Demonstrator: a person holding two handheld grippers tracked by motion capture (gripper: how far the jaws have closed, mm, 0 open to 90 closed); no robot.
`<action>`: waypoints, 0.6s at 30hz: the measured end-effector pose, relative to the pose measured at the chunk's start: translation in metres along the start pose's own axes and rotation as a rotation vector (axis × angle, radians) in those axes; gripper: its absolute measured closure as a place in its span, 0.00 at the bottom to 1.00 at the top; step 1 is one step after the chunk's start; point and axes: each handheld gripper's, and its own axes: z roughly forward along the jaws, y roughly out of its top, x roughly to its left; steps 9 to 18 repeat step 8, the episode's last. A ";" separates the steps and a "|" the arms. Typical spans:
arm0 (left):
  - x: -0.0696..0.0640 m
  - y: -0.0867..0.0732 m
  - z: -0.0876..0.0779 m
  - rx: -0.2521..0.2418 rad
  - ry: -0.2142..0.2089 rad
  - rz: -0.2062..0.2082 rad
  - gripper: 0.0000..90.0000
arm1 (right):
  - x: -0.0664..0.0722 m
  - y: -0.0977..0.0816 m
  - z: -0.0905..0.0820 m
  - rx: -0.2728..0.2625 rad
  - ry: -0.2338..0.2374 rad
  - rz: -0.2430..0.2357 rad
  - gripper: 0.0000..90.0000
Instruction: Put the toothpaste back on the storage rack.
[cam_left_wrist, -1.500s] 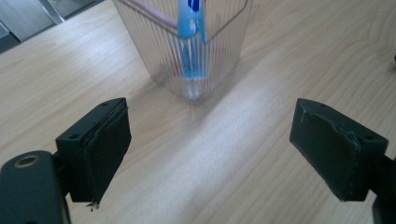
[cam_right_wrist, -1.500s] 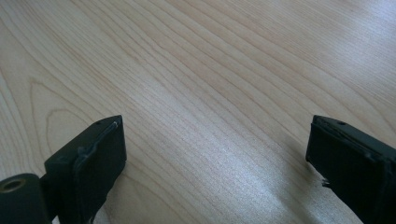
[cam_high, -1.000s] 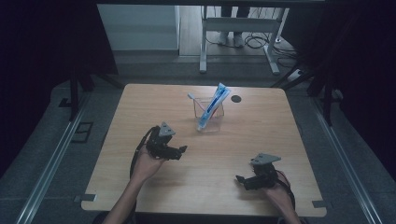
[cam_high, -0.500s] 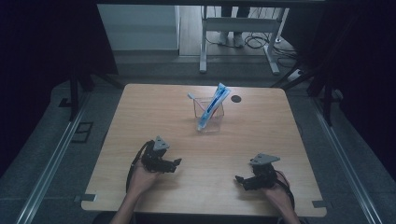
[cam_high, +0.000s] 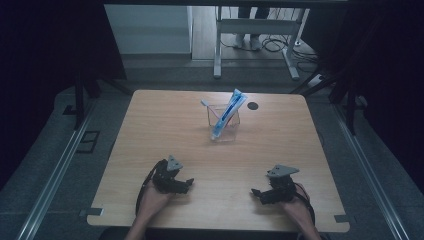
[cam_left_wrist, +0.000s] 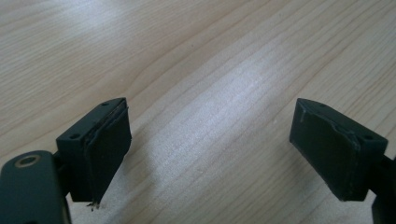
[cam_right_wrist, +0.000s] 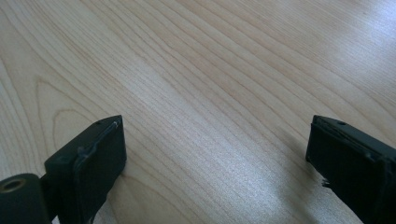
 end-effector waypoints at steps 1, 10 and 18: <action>-0.001 -0.001 0.001 0.002 0.001 0.002 0.14 | 0.000 0.000 0.000 0.000 0.000 0.000 0.05; 0.001 -0.004 0.003 -0.018 -0.018 -0.030 0.14 | 0.000 -0.001 0.001 -0.001 0.003 0.003 0.05; 0.001 -0.004 0.003 -0.018 -0.018 -0.030 0.14 | 0.000 -0.001 0.001 -0.001 0.003 0.003 0.05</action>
